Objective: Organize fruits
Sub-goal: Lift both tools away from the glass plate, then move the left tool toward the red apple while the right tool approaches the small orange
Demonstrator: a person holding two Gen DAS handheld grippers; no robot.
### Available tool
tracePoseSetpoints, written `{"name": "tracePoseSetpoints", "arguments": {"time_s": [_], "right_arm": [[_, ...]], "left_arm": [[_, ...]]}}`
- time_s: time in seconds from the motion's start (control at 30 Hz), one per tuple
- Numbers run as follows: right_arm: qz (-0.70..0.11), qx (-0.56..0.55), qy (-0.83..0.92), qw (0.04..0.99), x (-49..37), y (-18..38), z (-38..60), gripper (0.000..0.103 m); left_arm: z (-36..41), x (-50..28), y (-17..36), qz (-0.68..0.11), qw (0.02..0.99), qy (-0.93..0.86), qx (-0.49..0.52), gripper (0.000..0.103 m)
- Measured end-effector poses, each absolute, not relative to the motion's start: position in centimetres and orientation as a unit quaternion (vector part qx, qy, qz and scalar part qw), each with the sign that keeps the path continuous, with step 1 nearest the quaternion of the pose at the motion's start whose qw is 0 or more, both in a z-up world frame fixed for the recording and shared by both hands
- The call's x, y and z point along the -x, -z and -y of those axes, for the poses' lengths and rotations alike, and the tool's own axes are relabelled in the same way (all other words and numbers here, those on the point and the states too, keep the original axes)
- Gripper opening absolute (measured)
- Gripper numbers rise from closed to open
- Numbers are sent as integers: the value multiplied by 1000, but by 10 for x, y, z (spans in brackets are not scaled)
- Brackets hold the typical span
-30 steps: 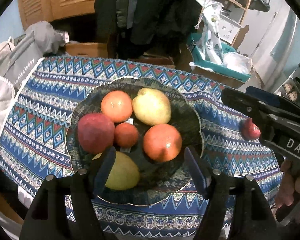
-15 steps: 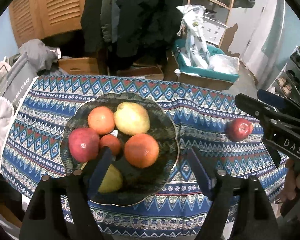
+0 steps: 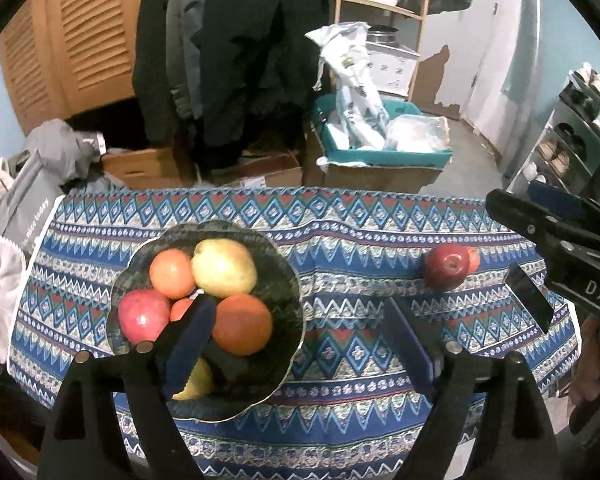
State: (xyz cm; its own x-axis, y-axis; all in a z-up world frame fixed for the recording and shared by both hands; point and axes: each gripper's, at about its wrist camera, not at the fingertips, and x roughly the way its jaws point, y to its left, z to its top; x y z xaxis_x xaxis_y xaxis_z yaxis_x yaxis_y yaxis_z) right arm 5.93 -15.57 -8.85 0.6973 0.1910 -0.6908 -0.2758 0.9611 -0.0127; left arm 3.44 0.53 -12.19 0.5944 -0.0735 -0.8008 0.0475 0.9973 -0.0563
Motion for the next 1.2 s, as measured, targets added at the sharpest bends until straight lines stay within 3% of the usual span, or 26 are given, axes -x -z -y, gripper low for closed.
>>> {"name": "tracePoseSetpoints", "arguments": {"time_s": [1.2], "right_arm": [[-359,18,-12,933,-32,89,302,82]], "left_arm": [[117,-58,128,-458,881,108,-43,87]]}}
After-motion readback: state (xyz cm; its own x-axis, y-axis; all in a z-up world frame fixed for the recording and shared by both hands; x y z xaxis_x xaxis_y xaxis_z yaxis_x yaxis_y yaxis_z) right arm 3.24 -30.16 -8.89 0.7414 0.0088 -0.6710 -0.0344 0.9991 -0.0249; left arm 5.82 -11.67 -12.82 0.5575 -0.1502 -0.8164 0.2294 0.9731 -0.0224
